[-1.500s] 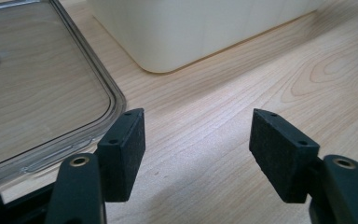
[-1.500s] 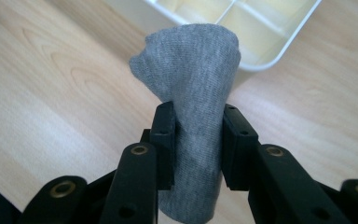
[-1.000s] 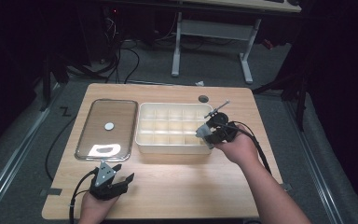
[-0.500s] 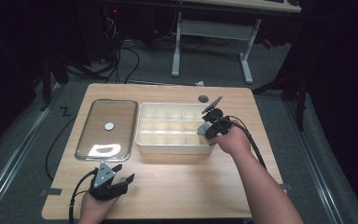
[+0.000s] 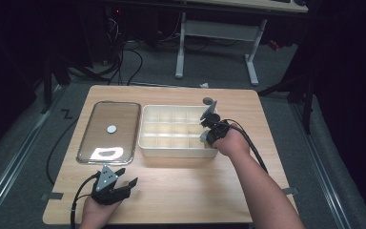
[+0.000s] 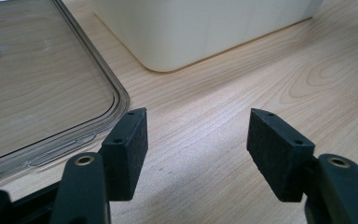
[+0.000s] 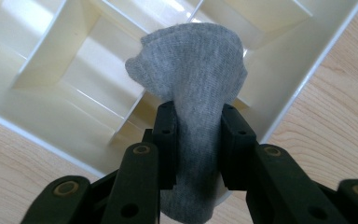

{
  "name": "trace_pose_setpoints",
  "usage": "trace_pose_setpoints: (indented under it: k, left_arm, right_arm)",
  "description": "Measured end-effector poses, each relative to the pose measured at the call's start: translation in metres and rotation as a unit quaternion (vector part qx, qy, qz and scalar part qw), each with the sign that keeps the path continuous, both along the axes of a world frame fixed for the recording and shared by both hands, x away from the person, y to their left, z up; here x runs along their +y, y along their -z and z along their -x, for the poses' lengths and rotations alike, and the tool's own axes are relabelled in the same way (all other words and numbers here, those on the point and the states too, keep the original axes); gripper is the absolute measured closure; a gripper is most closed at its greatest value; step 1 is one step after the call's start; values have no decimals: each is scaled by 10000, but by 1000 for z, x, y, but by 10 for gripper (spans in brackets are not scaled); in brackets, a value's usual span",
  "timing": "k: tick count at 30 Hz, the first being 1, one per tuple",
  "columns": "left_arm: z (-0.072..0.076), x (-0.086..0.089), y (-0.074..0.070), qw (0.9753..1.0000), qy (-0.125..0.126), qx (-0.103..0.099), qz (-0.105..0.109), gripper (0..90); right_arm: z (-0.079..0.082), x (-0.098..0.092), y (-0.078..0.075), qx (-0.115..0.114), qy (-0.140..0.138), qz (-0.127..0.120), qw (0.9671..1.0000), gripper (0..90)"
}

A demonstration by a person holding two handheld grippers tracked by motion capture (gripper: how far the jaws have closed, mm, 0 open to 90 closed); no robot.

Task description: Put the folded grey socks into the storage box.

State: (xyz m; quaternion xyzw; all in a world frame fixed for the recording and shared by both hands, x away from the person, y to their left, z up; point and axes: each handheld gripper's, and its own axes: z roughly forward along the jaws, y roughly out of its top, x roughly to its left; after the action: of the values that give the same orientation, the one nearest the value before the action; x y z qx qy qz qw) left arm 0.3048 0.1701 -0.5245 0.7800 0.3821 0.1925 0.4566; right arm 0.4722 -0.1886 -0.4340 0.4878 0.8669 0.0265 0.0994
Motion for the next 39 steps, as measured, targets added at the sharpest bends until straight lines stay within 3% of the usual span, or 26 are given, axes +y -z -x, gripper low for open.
trace_pose_setpoints:
  k: [11,12,39]
  left_arm:
    - [-1,0,1,10000,12,17,13,389]
    - [-1,0,1,10000,11,16,2,389]
    - [-1,-4,3,9999,156,45,-53,398]
  right_arm:
    - [-1,6,6,186,-53,138,9997,730]
    - [-2,5,6,162,-191,131,9996,730]
    - [-8,5,21,435,-148,107,9989,734]
